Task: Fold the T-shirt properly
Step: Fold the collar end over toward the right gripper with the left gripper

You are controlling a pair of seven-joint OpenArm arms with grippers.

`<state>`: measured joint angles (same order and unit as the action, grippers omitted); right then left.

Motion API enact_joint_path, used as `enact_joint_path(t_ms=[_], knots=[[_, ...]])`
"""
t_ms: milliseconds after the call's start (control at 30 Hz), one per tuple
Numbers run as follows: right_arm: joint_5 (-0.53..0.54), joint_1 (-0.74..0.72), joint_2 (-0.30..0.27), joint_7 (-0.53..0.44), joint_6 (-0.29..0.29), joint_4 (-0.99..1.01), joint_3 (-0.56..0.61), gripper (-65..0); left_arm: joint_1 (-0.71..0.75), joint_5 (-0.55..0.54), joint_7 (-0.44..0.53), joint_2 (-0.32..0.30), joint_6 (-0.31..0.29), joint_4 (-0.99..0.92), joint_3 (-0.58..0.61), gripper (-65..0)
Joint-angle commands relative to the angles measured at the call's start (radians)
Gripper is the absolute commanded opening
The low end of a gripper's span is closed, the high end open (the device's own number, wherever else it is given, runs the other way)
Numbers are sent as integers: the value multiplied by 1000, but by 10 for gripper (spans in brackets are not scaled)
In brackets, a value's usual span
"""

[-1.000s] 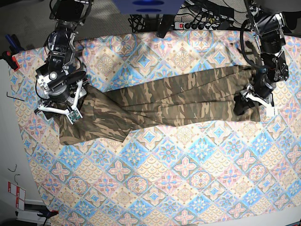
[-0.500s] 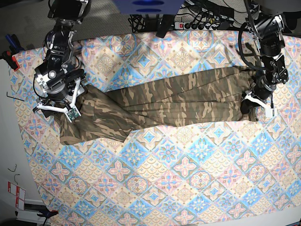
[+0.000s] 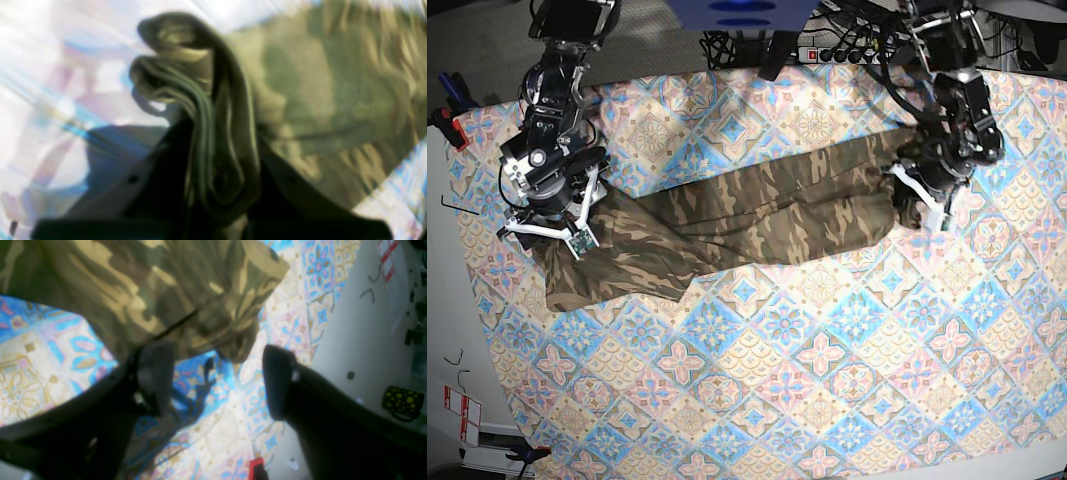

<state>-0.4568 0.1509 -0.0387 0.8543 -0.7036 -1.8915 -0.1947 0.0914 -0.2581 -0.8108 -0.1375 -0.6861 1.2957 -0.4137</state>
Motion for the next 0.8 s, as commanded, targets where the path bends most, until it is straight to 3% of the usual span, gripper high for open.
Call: enact_joint_path(t_ms=[0, 200, 400, 533, 633, 767], knots=[[2, -12, -8, -11, 5, -18, -2, -241, 12, 15, -66, 12, -12, 78, 6, -650], [2, -10, -8, -10, 5, -18, 1, -241, 40, 15, -154, 75, -12, 292, 5, -650], [2, 19, -10, -11, 5, -18, -4, -241, 37, 13, -166, 111, -12, 416, -15, -650], [2, 32, -11, -11, 5, -18, -5, -241, -15, 13, -175, 111, -12, 425, -70, -650], [2, 43, -11, -11, 5, -18, -5, -241, -74, 6, -256, 112, -12, 424, -103, -650], [2, 43, -11, -11, 5, -18, -5, -241, -123, 13, -299, 190, -12, 428, -95, -650]])
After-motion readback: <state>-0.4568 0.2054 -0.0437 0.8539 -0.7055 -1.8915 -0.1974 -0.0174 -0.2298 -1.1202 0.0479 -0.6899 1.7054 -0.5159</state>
